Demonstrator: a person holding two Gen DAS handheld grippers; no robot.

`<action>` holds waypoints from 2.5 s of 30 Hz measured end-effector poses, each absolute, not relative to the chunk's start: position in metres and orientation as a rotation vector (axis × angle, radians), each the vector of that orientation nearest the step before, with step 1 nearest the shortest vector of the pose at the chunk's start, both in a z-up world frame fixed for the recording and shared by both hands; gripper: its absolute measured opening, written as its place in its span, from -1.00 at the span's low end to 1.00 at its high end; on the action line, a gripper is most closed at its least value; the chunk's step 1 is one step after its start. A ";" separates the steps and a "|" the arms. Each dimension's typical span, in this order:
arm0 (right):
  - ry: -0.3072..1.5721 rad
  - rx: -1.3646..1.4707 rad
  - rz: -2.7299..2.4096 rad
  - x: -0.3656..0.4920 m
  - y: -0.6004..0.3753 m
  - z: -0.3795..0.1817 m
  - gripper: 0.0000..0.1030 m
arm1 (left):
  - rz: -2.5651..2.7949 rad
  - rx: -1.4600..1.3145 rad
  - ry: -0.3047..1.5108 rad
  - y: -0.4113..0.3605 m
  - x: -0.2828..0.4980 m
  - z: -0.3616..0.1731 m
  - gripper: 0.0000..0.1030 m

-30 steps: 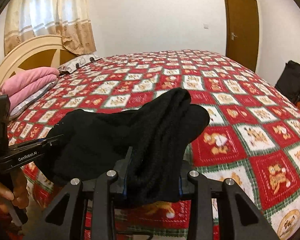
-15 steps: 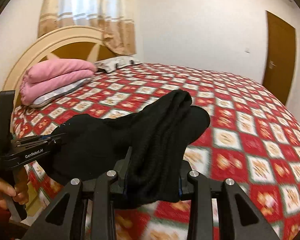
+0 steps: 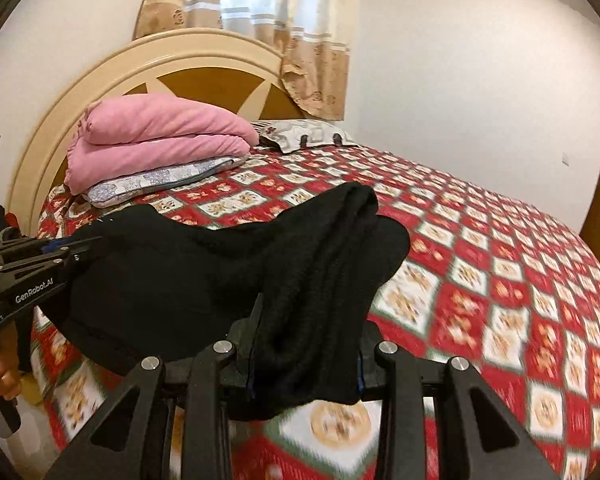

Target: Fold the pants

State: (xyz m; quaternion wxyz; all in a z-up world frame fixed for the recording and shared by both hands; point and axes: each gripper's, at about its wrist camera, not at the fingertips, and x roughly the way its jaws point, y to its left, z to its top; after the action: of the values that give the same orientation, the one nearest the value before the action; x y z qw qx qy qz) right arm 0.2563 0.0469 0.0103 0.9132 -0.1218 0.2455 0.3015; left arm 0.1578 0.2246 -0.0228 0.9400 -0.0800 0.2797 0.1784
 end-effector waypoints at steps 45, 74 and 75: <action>0.636 -0.101 0.687 0.327 0.060 -0.017 -0.88 | 0.605 -0.169 0.617 0.279 0.147 -0.056 0.76; 0.817 0.087 0.694 0.308 0.057 -0.081 -0.87 | 0.549 -0.189 0.747 0.245 0.164 -0.108 0.78; 0.820 0.091 0.695 0.308 0.057 -0.082 -0.87 | 0.549 -0.206 0.746 0.245 0.160 -0.108 0.78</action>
State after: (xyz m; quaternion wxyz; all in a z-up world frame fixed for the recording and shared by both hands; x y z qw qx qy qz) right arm 0.3081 0.0571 -0.0824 0.8581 0.0431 0.3902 0.3309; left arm 0.1601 0.2454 -0.1081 0.8895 -0.0992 0.3593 0.2644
